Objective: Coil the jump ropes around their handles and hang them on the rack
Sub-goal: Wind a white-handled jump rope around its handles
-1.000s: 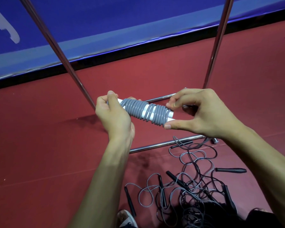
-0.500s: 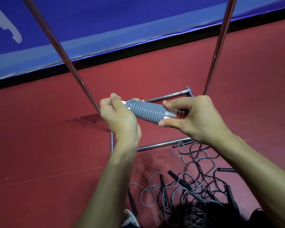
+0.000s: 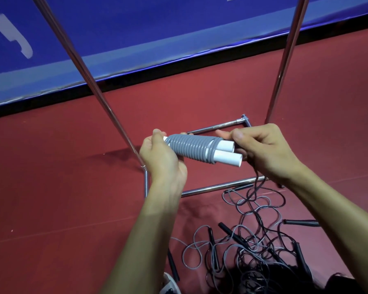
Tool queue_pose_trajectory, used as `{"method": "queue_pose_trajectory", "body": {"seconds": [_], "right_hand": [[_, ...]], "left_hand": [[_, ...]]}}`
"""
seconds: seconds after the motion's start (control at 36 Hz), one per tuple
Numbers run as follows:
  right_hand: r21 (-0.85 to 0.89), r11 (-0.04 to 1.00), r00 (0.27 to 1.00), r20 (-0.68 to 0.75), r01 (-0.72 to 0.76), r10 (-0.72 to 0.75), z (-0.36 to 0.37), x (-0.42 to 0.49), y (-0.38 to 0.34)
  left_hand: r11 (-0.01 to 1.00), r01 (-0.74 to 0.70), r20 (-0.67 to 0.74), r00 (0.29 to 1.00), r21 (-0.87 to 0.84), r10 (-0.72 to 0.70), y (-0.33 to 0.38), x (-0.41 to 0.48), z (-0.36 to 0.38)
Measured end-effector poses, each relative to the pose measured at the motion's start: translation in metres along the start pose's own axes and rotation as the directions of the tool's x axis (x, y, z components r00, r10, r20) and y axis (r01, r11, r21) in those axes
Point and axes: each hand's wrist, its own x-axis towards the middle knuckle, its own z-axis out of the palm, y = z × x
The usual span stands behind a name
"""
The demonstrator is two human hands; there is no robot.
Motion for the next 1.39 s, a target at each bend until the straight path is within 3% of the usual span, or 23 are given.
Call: {"method": "queue_pose_trajectory", "body": {"seconds": [0.17,0.31,0.42,0.47,0.58,0.86,0.94,1.0,1.17,1.31,1.39], "right_hand": [[0.235,0.971,0.993,-0.089,-0.052,0.075,0.008,0.003,0.014],[0.473,0.880,0.974,-0.171,-0.052,0.149,0.019,0.006,0.019],[0.465,0.885,0.969,-0.206,-0.024,0.134,0.027,0.002,0.020],[0.364,0.931,0.967,-0.229,-0.024,0.114,0.030,-0.001,0.025],[0.203,0.976,0.967,-0.222,-0.078,0.124,0.037,-0.007,0.032],[0.302,0.885,0.857,-0.273,-0.354,0.436,0.068,-0.019,0.031],[-0.006,0.941,0.888,-0.334,-0.338,0.317,0.072,-0.026,0.036],[-0.232,0.921,0.914,-0.338,-0.313,0.225,0.071,-0.027,0.038],[-0.451,0.818,0.923,-0.306,-0.358,0.236,0.063,-0.026,0.037],[-0.335,0.821,0.884,-0.242,-0.462,0.399,0.067,-0.024,0.031],[0.057,0.833,0.811,-0.202,-0.550,0.549,0.071,-0.022,0.022]], "left_hand": [[0.991,0.100,-0.045,0.993,-0.093,-0.105,-0.004,-0.003,0.002],[0.962,0.230,-0.064,0.968,-0.145,-0.241,-0.012,-0.008,0.006],[0.944,0.294,-0.087,0.947,-0.150,-0.309,-0.018,-0.006,0.006],[0.945,0.289,-0.107,0.946,-0.150,-0.307,-0.019,-0.002,0.003],[0.970,0.204,-0.153,0.963,-0.130,-0.223,-0.017,0.009,-0.003],[1.000,-0.008,-0.216,0.976,-0.017,0.004,-0.015,0.026,-0.012],[0.999,-0.051,-0.221,0.974,0.019,0.054,-0.015,0.031,-0.014],[0.994,-0.083,-0.219,0.971,0.077,0.098,-0.014,0.031,-0.016],[0.962,-0.204,-0.162,0.959,0.184,0.234,-0.009,0.028,-0.018],[0.864,-0.355,-0.101,0.905,0.356,0.413,-0.016,0.043,-0.028],[0.797,-0.417,-0.064,0.869,0.438,0.490,-0.012,0.042,-0.028]]}}
